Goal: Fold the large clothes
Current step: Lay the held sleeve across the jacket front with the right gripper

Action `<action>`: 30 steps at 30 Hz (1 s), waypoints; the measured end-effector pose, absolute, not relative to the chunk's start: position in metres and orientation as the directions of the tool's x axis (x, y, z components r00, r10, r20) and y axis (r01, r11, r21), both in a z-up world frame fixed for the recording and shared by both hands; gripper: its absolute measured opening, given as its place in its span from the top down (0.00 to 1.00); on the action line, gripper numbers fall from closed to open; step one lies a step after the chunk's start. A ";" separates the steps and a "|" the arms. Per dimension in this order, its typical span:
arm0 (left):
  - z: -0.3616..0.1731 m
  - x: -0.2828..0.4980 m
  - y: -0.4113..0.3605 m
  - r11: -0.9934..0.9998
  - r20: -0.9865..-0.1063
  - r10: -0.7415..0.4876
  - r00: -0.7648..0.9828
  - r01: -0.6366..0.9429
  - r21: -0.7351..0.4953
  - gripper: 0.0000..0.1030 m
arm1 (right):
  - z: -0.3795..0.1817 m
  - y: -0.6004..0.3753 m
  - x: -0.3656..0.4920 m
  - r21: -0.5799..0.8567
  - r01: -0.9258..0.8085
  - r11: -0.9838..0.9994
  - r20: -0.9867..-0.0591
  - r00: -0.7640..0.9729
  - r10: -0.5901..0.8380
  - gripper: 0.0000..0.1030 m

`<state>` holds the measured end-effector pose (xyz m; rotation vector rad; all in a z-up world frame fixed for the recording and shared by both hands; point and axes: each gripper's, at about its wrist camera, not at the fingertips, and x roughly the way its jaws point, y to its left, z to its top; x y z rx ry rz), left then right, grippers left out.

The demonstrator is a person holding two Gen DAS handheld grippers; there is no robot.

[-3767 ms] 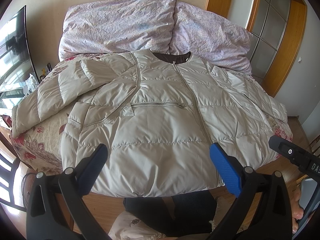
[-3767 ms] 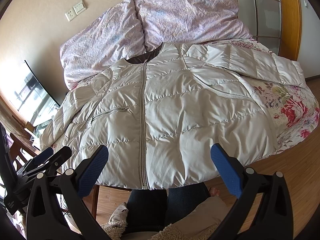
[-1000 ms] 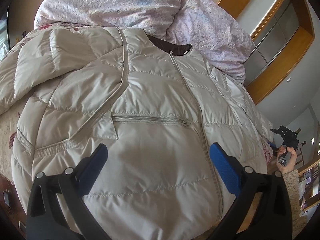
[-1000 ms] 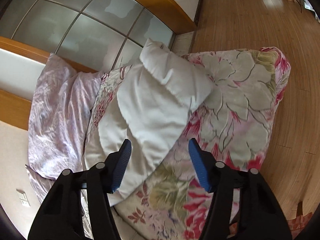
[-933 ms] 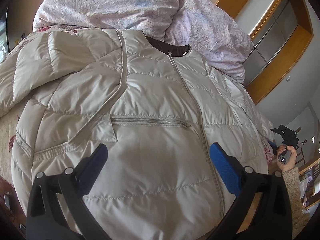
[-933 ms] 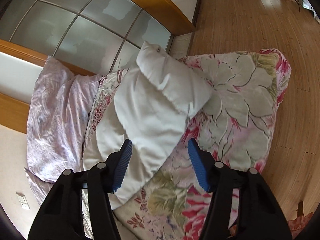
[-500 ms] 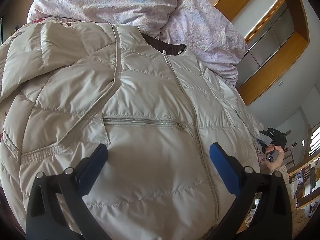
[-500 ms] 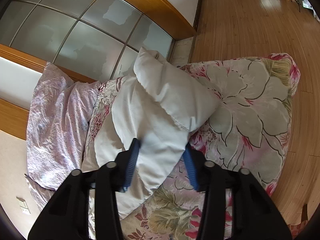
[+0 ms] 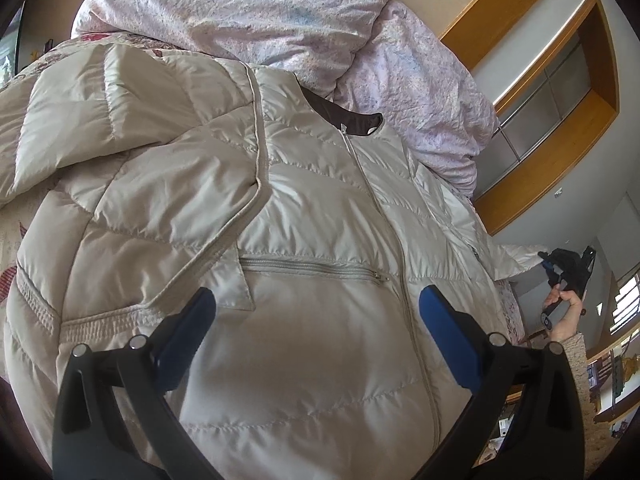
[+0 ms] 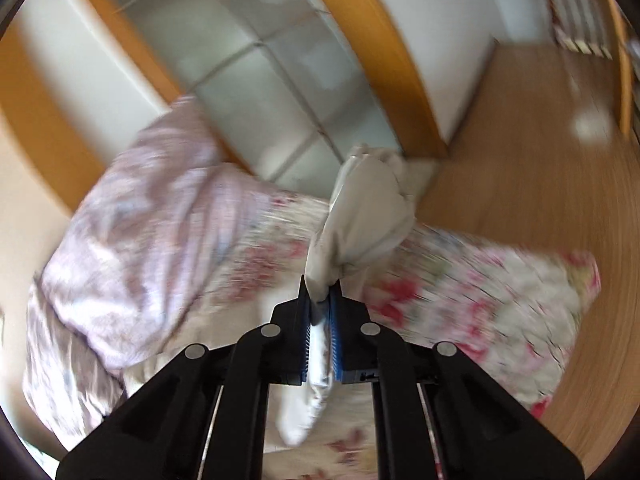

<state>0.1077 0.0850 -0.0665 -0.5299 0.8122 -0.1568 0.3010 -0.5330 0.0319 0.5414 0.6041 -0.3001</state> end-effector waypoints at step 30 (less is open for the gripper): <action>-0.062 0.061 0.164 0.828 -0.571 -0.133 0.810 -0.226 -0.513 0.02 | -0.028 -0.114 0.315 0.181 -0.465 0.867 -0.764 0.489 0.421 0.91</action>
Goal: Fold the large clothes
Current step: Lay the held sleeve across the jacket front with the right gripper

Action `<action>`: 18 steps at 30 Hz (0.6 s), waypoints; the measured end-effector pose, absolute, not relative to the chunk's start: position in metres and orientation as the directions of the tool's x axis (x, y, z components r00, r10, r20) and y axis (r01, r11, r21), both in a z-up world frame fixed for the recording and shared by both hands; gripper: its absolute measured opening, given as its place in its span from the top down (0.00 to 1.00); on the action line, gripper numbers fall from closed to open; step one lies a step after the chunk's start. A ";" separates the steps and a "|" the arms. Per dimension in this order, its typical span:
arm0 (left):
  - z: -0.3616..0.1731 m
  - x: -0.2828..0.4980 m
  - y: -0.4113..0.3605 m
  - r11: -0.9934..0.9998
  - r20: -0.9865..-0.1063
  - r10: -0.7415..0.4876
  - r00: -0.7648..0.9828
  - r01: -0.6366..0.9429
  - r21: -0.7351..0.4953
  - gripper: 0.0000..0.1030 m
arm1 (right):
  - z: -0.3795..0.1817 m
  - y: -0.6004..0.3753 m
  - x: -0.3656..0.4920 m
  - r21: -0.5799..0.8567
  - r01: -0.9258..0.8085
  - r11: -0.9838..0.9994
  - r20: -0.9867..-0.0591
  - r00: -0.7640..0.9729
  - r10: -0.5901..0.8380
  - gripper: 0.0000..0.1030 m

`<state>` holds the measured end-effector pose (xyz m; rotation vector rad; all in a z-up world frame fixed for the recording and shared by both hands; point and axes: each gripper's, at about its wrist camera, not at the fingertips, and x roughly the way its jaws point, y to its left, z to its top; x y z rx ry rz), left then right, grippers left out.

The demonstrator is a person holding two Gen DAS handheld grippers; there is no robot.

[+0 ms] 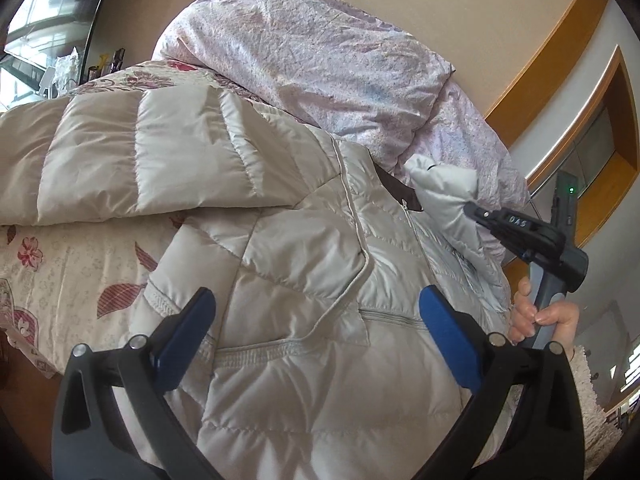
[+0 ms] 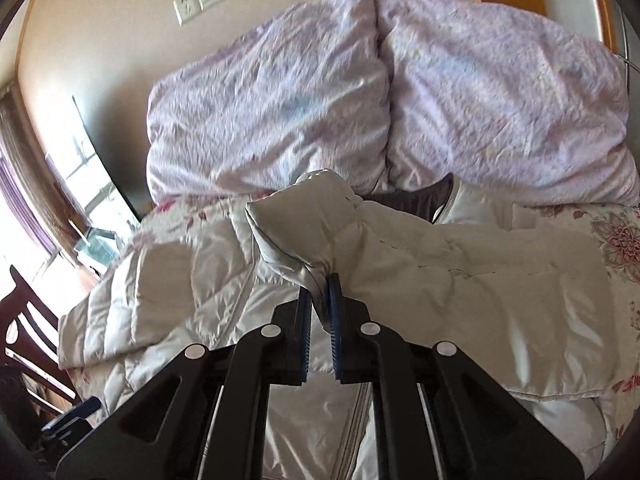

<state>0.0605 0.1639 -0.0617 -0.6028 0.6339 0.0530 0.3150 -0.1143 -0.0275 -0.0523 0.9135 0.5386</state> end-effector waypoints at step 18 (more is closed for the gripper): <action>-0.047 0.042 0.176 0.853 -0.510 -0.038 0.860 -0.238 -0.465 0.02 | -0.065 -0.069 0.255 -0.064 -0.654 0.754 -0.852 0.429 0.300 0.52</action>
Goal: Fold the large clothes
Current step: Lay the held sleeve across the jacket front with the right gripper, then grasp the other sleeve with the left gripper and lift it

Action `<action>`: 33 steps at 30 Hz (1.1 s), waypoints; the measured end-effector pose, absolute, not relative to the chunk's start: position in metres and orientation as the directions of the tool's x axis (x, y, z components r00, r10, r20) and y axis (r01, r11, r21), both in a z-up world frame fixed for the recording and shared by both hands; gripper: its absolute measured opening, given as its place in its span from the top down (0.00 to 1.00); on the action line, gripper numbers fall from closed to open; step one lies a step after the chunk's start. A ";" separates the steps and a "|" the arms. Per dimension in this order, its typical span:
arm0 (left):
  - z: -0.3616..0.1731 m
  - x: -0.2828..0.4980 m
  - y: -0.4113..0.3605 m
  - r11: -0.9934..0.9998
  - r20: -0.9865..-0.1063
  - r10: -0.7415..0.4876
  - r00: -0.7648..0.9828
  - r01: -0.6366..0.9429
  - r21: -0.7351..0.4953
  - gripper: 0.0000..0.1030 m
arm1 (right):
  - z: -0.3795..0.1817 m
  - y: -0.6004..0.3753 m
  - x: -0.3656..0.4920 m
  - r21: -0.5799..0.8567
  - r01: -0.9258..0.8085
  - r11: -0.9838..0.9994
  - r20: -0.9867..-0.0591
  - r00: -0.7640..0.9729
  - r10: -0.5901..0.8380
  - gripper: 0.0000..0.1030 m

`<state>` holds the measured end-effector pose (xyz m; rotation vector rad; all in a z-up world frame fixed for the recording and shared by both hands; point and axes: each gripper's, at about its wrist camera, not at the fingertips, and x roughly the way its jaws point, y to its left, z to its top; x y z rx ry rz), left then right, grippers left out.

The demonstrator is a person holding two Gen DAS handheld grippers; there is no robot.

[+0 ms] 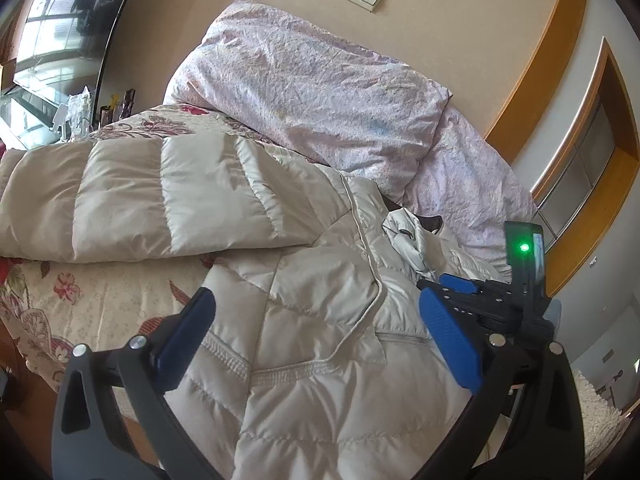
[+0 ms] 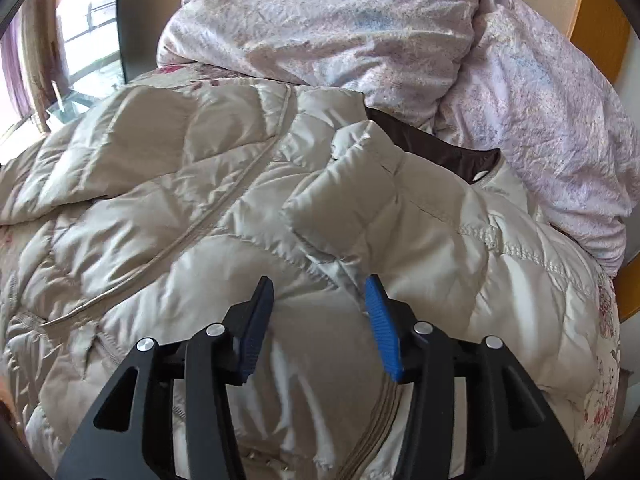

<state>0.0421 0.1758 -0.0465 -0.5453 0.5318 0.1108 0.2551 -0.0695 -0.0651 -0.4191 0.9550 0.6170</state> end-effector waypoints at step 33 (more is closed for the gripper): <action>-0.093 -0.020 0.300 0.506 -0.536 0.076 0.841 -0.496 -0.706 0.02 | -0.096 -0.061 0.328 -0.093 -0.402 0.911 -0.900 0.425 0.095 0.48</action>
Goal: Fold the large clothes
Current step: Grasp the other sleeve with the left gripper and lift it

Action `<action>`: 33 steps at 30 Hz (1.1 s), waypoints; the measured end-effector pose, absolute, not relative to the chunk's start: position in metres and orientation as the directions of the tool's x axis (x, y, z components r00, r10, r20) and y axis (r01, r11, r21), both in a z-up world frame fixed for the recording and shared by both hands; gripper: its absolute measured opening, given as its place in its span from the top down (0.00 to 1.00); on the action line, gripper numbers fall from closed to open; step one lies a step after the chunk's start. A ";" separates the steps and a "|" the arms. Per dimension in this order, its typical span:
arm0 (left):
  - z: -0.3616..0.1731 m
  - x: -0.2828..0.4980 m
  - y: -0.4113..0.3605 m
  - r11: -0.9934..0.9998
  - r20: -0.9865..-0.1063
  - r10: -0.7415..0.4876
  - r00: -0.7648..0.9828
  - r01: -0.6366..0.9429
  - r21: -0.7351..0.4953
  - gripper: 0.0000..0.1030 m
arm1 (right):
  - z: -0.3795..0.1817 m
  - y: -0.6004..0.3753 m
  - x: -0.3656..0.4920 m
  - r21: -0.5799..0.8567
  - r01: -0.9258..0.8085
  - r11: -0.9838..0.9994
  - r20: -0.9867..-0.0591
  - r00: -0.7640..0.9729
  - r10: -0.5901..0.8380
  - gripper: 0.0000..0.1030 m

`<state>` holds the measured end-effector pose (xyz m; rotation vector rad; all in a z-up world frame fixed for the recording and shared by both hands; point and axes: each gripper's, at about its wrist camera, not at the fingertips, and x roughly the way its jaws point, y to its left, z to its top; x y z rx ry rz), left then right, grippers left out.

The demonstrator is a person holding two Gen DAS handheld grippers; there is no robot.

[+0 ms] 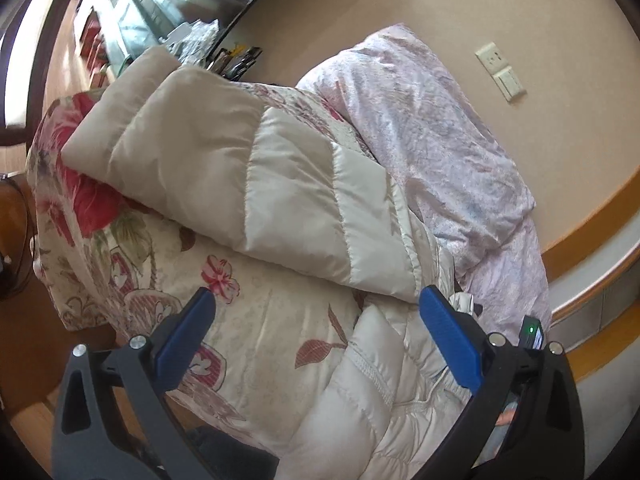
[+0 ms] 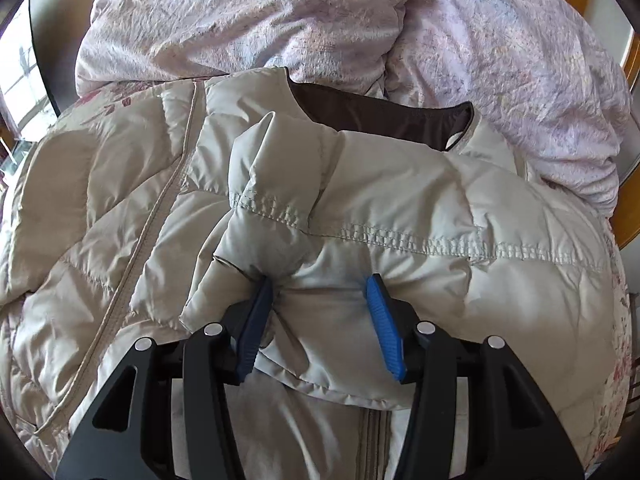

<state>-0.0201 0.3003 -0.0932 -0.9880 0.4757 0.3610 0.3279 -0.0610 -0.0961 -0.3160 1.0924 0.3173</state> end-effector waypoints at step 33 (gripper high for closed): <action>-0.070 -0.038 0.397 0.211 -0.618 0.306 0.725 -0.684 -0.698 0.86 | -0.015 -0.166 0.299 0.135 -0.357 0.924 -0.845 0.446 0.296 0.31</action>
